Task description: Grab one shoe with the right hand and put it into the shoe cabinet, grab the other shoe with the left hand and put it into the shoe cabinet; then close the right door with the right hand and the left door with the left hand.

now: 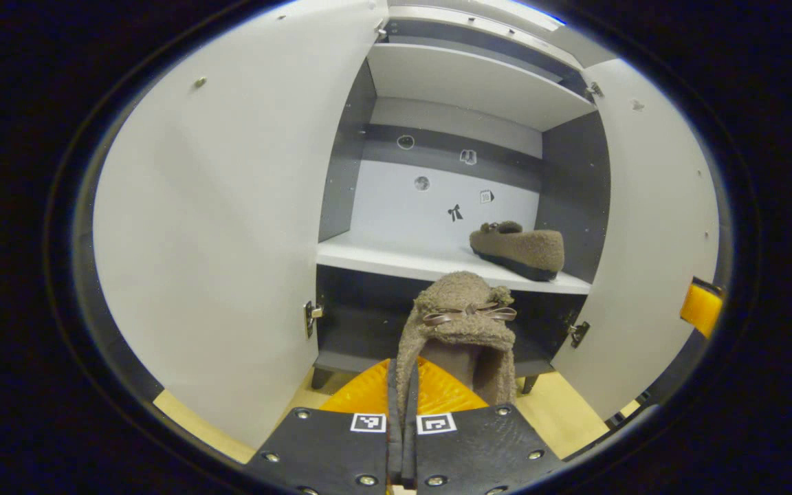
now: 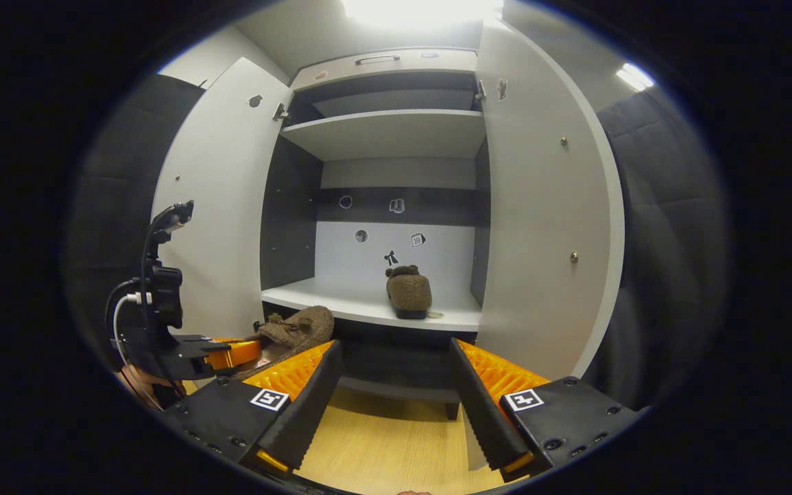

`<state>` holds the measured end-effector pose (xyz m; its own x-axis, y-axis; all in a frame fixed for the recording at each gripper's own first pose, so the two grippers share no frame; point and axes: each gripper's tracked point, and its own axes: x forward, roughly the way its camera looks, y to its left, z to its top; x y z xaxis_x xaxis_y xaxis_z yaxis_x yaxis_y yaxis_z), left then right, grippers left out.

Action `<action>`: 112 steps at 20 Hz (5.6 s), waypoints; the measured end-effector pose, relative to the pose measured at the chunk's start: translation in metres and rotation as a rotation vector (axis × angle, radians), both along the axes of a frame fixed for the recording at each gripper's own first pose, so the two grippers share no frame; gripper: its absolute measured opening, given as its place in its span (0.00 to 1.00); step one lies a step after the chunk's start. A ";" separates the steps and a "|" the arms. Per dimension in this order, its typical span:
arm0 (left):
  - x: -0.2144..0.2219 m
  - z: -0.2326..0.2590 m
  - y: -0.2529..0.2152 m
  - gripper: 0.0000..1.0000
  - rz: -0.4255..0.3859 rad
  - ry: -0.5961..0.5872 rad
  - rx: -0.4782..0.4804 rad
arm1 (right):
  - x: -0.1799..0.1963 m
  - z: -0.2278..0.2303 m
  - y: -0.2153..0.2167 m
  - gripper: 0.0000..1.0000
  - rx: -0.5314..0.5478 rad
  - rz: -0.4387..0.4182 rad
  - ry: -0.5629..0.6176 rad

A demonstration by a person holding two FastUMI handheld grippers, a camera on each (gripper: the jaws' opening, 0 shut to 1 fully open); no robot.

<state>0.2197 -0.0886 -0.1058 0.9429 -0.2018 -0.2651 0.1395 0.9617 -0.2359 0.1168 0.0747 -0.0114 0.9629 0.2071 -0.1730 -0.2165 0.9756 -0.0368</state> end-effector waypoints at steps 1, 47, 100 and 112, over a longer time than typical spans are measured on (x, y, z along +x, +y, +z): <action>0.004 0.007 -0.001 0.01 0.001 -0.010 -0.006 | 0.000 0.000 0.000 0.98 0.001 -0.002 0.000; 0.241 0.141 -0.039 0.62 0.033 -0.255 0.229 | 0.024 -0.031 -0.010 0.98 0.048 -0.006 0.049; -0.157 0.181 0.071 0.93 0.028 -0.370 0.194 | -0.079 0.073 -0.138 0.98 0.037 -0.274 -0.141; -0.152 0.163 0.106 1.00 0.095 -0.333 0.191 | -0.020 0.105 -0.228 0.98 0.006 -0.561 -0.173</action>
<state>0.0677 0.0176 0.0570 0.9957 -0.0864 0.0337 0.0867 0.9962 -0.0081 0.0971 -0.1535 0.0934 0.9396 -0.3422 -0.0037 0.3421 0.9395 -0.0196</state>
